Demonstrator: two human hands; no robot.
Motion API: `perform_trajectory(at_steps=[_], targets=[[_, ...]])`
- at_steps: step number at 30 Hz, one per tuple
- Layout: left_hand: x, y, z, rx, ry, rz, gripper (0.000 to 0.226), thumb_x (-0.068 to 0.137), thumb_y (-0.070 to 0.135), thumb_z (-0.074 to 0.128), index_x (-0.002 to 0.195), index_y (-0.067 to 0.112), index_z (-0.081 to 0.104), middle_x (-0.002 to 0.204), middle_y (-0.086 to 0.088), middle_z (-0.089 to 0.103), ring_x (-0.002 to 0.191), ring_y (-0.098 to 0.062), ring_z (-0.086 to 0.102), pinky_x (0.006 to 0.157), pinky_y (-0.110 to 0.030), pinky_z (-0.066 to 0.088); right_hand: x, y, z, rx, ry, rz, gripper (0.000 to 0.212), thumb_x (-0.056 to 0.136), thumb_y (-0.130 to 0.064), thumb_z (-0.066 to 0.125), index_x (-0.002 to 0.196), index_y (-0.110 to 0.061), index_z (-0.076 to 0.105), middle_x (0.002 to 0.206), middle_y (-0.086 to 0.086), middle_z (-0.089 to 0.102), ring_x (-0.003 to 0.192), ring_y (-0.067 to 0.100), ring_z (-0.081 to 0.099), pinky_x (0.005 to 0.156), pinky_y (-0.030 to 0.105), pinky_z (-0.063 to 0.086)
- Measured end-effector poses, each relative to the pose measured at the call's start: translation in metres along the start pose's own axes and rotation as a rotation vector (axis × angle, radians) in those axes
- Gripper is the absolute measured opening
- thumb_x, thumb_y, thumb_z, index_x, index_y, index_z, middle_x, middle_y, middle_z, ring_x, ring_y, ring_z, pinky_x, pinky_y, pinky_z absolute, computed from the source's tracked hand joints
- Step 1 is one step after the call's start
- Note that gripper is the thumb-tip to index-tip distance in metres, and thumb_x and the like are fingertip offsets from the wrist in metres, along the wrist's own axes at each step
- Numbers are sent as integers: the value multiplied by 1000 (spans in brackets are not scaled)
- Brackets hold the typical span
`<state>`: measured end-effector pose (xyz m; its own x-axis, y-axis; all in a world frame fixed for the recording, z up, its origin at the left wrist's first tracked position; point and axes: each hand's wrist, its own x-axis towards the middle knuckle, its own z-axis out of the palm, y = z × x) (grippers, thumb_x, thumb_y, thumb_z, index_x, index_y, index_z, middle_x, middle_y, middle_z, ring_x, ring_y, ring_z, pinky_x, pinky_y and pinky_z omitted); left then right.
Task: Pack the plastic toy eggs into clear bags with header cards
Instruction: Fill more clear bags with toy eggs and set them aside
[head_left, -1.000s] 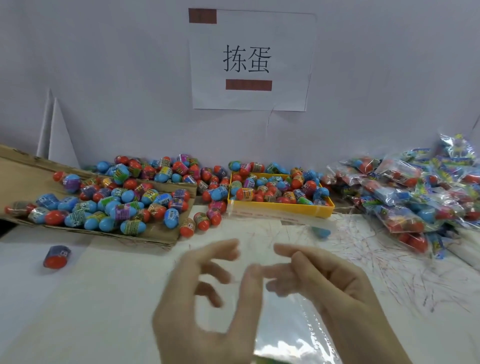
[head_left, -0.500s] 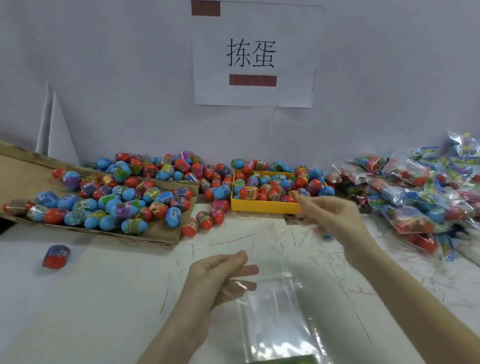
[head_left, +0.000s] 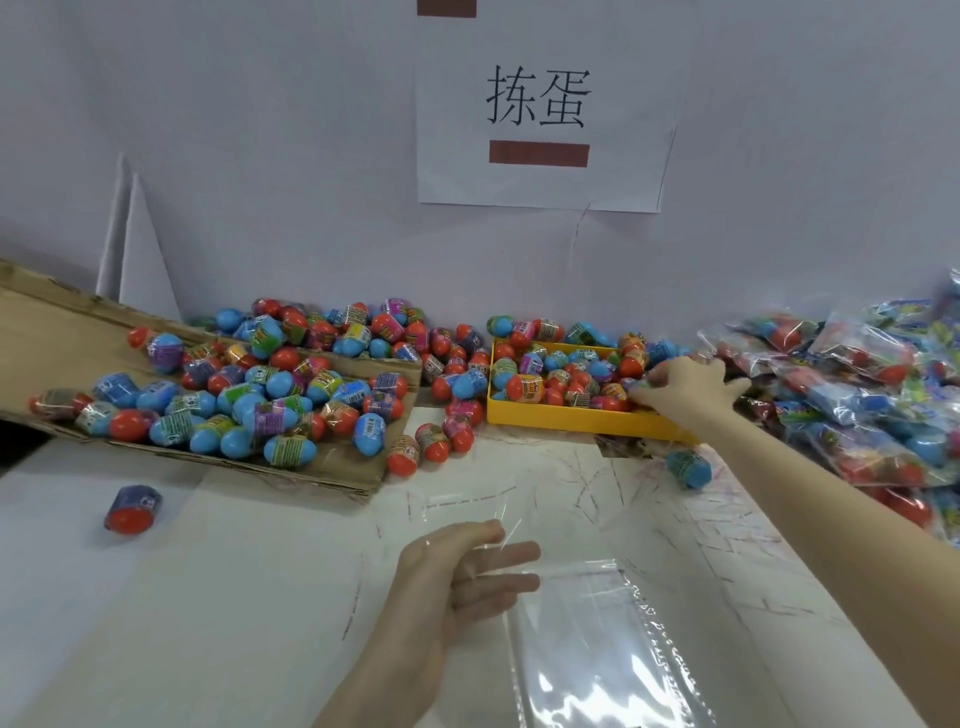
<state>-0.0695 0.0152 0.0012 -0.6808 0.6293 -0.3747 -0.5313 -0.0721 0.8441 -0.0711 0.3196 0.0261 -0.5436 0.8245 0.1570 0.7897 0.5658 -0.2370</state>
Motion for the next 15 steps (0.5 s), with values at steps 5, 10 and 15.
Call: perform_trajectory(at_steps=[5,10,15], targets=[[-6,1,3,30,-9,39,12,81,17,61,84,5,60,82,-11,74,69,-25,72,51,-20,53,-68,-29,-41,780,95,-375,22,90,-23,54,112,-17,51,121,5,53,99,15,55,84,24,48],[-13,-2,10,69,15,88,14,83,15,63,92,4,63,77,-10,74,66,-24,72,52,-20,54,-159,-47,-65,775,-253,-940,39,79,-16,64,98,-45,47,103,-19,54,83,-2,56,68,12,49],[-17,-5,10,101,-29,117,10,85,15,62,89,6,66,77,-8,75,70,-22,72,59,-20,57,-168,-44,-63,397,-260,-947,37,74,-18,74,98,-34,52,87,-26,46,79,-13,47,66,5,42]])
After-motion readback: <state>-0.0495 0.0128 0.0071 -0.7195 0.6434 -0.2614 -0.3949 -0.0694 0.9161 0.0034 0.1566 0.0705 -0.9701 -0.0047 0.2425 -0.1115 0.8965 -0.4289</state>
